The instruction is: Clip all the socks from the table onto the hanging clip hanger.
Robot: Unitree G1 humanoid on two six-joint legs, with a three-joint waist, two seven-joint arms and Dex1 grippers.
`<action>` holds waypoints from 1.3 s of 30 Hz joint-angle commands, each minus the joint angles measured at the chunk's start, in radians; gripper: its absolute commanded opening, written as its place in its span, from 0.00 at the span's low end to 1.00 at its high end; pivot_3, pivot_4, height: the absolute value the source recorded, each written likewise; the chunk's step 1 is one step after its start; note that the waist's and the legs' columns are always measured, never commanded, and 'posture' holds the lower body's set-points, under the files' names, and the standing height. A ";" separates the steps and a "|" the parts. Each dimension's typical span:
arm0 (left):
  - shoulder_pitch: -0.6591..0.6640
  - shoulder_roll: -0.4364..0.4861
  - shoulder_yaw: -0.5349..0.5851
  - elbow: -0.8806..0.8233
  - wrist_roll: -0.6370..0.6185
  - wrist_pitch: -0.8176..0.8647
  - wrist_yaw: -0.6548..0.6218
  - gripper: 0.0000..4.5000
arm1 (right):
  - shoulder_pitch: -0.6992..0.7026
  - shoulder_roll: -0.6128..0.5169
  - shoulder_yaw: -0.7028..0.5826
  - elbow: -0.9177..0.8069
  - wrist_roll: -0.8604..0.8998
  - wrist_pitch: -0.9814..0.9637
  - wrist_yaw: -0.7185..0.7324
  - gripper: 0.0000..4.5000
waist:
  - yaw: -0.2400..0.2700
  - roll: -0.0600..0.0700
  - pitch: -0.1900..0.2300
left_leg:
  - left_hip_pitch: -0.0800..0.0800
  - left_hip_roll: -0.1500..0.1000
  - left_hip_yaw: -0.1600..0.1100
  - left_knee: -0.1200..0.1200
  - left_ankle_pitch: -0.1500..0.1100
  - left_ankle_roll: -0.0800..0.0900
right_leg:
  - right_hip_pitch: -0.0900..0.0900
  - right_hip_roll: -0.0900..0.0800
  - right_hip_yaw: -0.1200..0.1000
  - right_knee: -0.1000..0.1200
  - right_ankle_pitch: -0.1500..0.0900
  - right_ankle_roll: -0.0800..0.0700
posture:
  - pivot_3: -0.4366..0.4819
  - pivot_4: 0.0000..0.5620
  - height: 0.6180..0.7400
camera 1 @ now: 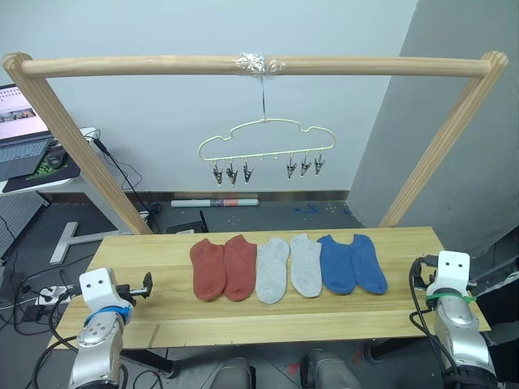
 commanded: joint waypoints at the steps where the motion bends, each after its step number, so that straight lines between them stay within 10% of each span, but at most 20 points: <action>1: 0.007 0.022 0.022 -0.059 -0.015 -0.020 -0.012 1.00 | -0.004 -0.009 -0.014 -0.015 0.004 -0.026 -0.003 1.00 | 0.000 0.000 0.000 | 0.000 0.000 0.000 0.000 0.000 0.000 | 0.000 0.000 0.000 0.000 0.000 0.000 | 0.48 0.13 1.00; 19: 0.020 -0.045 -0.139 -0.565 -0.082 0.030 -0.126 0.91 | -0.118 -0.066 0.208 -0.180 0.065 -0.039 0.389 1.00 | -0.004 0.000 0.001 | 0.003 0.005 0.009 0.002 0.000 0.000 | 0.001 0.004 0.002 0.000 0.000 0.000 | 0.49 0.18 1.00; 25: -0.116 -0.097 -0.210 -0.530 -0.036 0.066 -0.081 0.54 | -0.165 -0.055 0.303 -0.300 0.137 0.012 0.547 1.00 | -0.002 -0.002 0.003 | 0.002 0.004 0.009 0.002 0.000 0.000 | 0.000 0.005 0.003 0.000 0.001 0.001 | 0.48 0.21 1.00; 39: -0.313 -0.184 -0.251 -0.362 0.023 0.022 0.008 0.54 | -0.395 -0.017 0.435 -0.471 0.262 0.177 0.710 1.00 | -0.013 -0.005 0.014 | 0.000 0.004 0.005 0.002 0.000 0.001 | 0.000 0.005 -0.001 -0.001 0.001 0.001 | 0.45 0.25 1.00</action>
